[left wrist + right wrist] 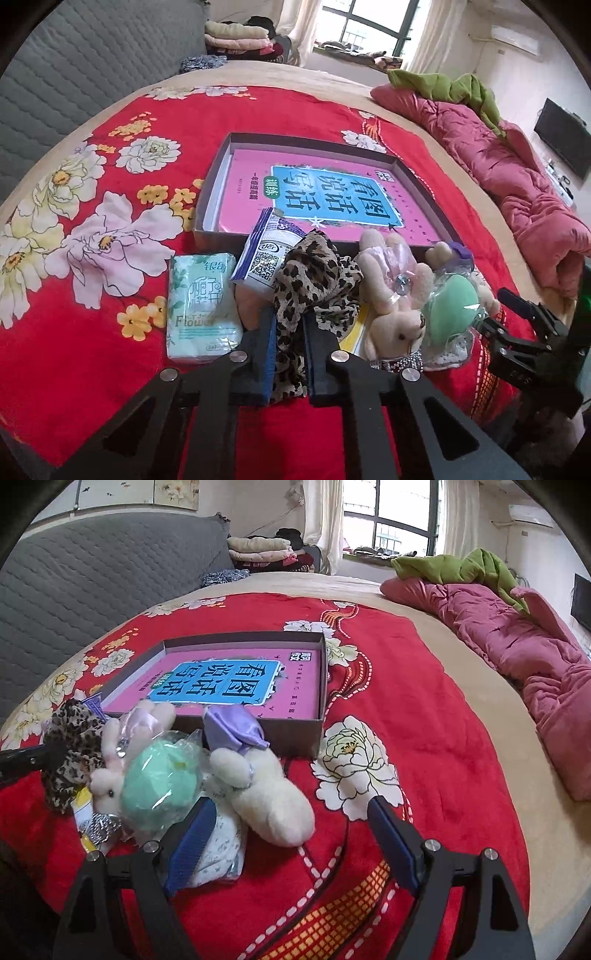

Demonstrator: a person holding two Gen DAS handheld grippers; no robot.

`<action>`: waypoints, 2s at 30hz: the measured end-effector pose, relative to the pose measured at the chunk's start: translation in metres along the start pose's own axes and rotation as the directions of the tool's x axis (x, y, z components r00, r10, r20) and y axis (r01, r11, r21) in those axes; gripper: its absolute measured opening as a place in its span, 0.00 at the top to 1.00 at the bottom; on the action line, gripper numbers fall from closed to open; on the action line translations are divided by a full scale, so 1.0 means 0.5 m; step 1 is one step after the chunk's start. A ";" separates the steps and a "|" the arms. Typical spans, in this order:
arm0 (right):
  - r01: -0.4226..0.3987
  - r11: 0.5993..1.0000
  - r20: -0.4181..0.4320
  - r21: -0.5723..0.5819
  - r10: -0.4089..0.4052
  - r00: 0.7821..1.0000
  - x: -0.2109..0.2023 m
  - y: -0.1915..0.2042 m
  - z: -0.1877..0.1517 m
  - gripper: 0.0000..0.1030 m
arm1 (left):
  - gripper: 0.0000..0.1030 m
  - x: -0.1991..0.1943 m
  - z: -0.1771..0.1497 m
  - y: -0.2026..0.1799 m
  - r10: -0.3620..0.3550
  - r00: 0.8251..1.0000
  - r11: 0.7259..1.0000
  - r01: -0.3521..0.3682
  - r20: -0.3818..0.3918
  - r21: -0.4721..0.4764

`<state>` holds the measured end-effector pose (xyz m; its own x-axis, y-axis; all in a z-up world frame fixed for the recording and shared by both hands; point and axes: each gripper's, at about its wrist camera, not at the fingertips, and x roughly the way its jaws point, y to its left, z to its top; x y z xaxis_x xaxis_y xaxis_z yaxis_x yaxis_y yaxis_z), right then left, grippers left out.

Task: Organize soft objects
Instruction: 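Grasp the leopard-print scrunchie with the left tool while the right tool grasps the white plush toy, then lift the scrunchie and plush toy and carry both over the pink box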

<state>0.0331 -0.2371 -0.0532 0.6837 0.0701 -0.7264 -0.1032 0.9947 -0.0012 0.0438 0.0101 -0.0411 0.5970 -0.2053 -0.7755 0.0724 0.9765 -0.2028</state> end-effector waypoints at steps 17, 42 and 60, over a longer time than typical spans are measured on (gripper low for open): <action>-0.130 0.991 -0.017 -0.044 0.129 0.991 0.036 0.010 0.009 0.58 | 0.93 -0.005 -0.001 -0.008 -0.048 0.999 0.999 0.048 0.009 -0.003; -0.186 0.982 0.085 0.028 0.183 0.979 -0.045 0.002 0.034 0.59 | 0.94 -0.093 0.024 -0.037 -0.012 0.994 0.999 0.007 0.106 0.043; -0.207 0.977 0.126 0.053 0.199 0.972 -0.070 0.019 0.082 0.59 | 0.94 -0.099 0.096 -0.033 0.008 0.987 1.000 -0.008 0.158 -0.001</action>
<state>0.0380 -0.2268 0.0004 0.7349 0.2757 -0.6196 -0.2040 0.9612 0.1858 0.0512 0.0074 0.0294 0.7166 -0.1845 -0.6726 0.0665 0.9781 -0.1974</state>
